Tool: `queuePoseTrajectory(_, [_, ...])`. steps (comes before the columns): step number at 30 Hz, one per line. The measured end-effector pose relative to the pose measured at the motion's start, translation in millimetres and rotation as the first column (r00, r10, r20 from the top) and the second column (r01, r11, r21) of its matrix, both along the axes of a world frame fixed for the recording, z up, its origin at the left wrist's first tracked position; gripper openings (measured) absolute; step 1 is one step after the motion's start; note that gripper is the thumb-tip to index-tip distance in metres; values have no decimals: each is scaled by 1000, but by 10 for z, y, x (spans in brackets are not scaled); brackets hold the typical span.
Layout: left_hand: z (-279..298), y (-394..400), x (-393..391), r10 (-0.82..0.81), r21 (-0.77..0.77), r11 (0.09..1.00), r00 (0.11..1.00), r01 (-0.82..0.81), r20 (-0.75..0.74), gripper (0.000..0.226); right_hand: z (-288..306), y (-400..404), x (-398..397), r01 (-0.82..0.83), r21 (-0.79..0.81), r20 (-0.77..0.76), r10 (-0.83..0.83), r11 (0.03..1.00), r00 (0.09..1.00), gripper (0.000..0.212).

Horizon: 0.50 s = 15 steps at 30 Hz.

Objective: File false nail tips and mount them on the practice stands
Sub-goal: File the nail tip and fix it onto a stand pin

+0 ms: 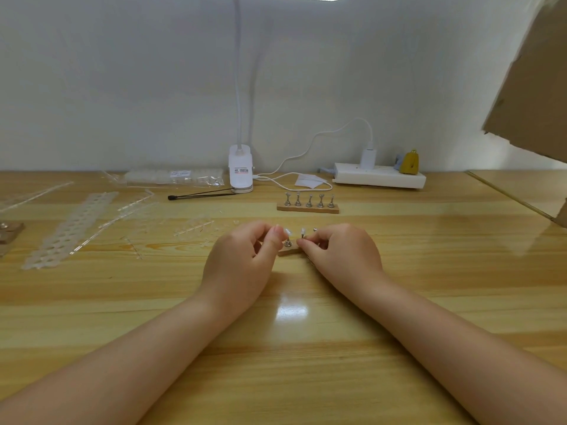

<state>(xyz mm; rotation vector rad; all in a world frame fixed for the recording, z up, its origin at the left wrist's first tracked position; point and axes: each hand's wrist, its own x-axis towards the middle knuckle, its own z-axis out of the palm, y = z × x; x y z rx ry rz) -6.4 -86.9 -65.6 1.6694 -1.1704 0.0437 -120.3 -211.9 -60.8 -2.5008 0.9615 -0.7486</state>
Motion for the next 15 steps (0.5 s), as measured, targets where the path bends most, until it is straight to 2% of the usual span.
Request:
queuePoseTrajectory(3, [-2,17,16,4,-8,1000,1000,-4,2,24,63,47,-59,10,-59,1,-10,998,1000,28])
queuePoseTrajectory(5, [-3,20,27,6,-10,1000,1000,-6,-5,23,144,65,-121,10,-133,-50,-17,991,999,33])
queuePoseTrajectory(9, [-10,18,38,11,-6,1000,1000,-11,-14,21,281,135,-208,-55,-275,-368,-53,960,929,40])
queuePoseTrajectory(11, [-9,21,40,9,-2,1000,1000,-9,-3,20,321,157,-232,-90,-246,-457,-33,965,889,35])
queuePoseTrajectory(15, [-7,28,45,3,13,1000,1000,-4,12,19,328,155,-264,-162,-231,-502,25,959,865,23])
